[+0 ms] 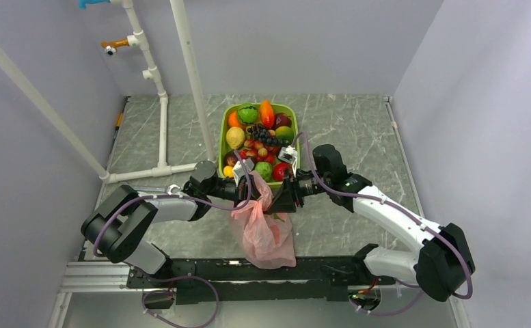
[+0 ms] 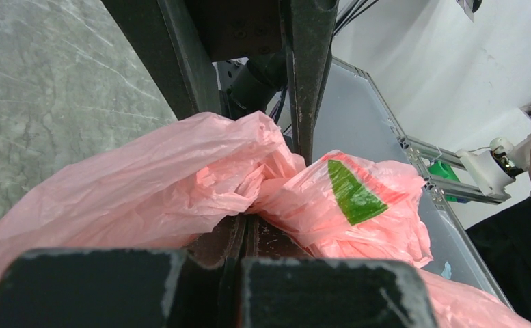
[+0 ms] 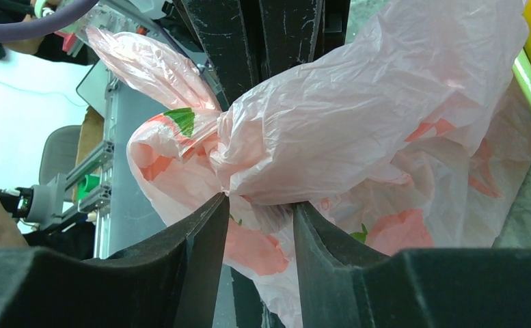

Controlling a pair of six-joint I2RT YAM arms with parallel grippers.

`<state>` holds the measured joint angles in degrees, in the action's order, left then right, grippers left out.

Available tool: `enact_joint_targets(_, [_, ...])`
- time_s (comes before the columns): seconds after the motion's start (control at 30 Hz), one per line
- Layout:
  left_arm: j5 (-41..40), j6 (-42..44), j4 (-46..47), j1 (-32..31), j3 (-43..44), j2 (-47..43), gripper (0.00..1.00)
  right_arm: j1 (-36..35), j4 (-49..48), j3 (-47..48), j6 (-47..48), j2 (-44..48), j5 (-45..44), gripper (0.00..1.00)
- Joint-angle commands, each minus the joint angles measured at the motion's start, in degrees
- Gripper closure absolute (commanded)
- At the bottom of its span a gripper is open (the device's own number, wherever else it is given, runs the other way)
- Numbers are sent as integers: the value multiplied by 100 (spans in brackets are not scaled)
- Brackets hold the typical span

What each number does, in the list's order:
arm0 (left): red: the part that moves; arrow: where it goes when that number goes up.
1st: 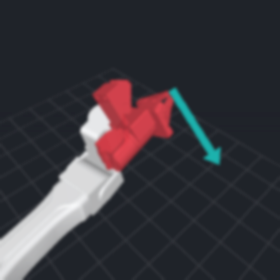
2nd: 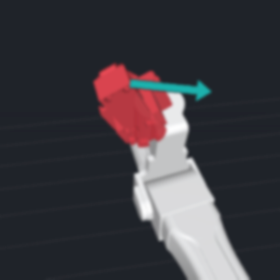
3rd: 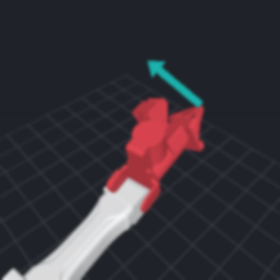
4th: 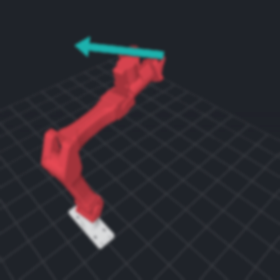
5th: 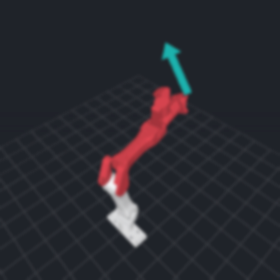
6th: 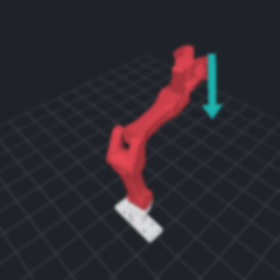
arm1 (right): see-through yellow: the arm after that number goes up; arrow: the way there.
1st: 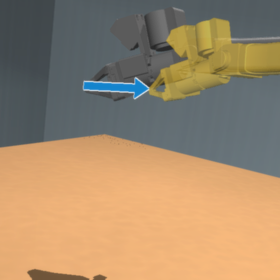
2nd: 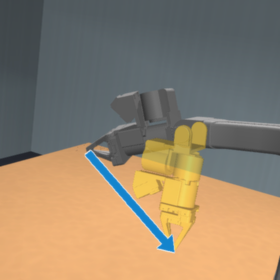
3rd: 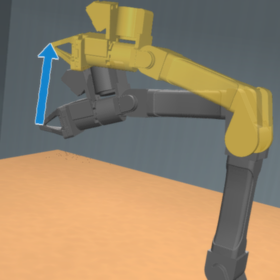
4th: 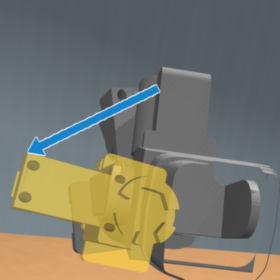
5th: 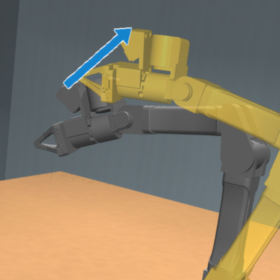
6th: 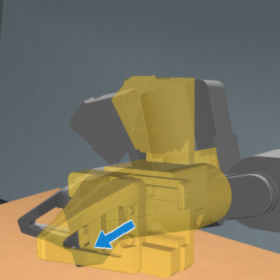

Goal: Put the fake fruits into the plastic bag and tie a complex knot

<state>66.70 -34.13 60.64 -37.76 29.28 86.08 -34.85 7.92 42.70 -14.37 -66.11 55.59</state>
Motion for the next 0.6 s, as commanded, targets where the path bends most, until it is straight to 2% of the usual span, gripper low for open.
enact_joint_targets(0.0, [99, 29, 413, -29, 158, -81, 100, 22, -35, 73, 119, -82, 206, 57])
enact_joint_targets(0.27, [114, 34, 407, -28, 157, -135, 100, 23, 20, 85, 261, -204, 173, 63])
enact_joint_targets(0.4, [111, 47, 389, -20, 162, -152, 100, 46, 58, 101, 334, -201, 240, 82])
enact_joint_targets(0.5, [93, 89, 339, -15, 145, -178, 100, 60, 180, 114, 461, -151, 273, 88])
enact_joint_targets(0.57, [82, 126, 298, -12, 133, -201, 100, 70, 315, 139, 589, -119, 315, 99])
